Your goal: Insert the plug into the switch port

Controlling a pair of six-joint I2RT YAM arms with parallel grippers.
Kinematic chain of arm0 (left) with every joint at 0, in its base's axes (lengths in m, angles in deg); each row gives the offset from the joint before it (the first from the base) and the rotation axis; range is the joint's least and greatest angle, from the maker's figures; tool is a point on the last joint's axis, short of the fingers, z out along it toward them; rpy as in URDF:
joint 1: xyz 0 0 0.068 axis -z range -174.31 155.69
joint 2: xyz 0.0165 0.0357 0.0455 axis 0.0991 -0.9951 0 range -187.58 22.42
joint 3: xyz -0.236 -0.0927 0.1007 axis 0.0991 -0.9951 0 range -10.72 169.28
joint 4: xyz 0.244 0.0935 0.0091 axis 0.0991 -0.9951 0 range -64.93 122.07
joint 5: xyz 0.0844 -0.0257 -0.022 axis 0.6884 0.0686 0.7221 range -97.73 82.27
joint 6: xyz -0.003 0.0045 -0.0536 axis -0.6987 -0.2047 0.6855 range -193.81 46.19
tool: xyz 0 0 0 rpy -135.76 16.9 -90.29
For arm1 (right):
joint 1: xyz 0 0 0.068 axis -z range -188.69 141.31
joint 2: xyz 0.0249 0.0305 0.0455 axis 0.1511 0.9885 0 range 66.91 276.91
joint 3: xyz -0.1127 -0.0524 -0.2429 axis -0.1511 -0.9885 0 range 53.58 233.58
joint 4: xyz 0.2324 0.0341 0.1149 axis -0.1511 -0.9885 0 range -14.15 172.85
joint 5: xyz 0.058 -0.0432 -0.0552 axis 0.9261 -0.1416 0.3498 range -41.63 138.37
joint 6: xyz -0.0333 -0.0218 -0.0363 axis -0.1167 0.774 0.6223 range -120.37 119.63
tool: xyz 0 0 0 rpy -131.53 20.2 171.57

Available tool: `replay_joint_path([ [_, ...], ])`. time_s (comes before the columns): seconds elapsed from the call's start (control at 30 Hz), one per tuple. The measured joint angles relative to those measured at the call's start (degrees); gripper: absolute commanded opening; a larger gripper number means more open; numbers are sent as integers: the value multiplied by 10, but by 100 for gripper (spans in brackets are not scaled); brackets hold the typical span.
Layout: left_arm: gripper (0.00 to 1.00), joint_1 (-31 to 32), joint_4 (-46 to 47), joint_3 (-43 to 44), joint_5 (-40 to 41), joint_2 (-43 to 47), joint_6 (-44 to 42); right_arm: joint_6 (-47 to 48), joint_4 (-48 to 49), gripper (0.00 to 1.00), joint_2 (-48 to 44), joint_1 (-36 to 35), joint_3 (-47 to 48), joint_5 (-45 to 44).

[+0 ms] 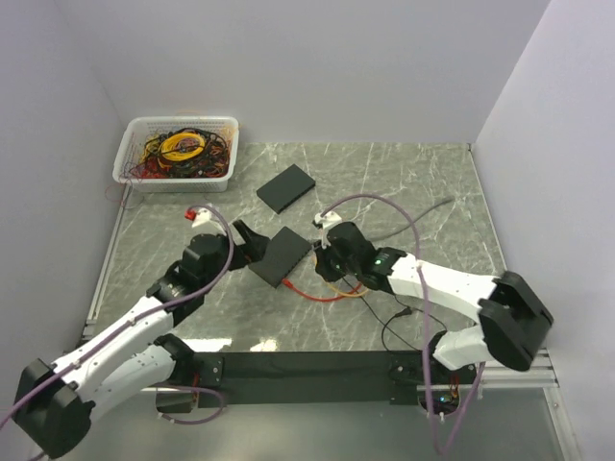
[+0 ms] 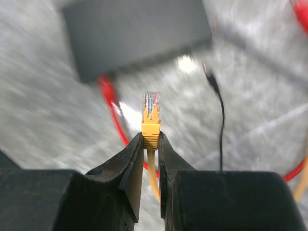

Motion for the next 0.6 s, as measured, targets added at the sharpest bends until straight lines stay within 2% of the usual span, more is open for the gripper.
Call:
replay_joint_path([
  [0.1, 100, -64, 26, 0, -37, -33, -23, 0, -41, 0, 52, 2, 18, 13],
  [0.27, 100, -117, 113, -3, -108, -96, -62, 2, -62, 0, 117, -1, 61, 35],
  [0.6, 99, -134, 302, -31, -221, -266, -99, 14, -78, 0, 205, -5, 115, 63],
])
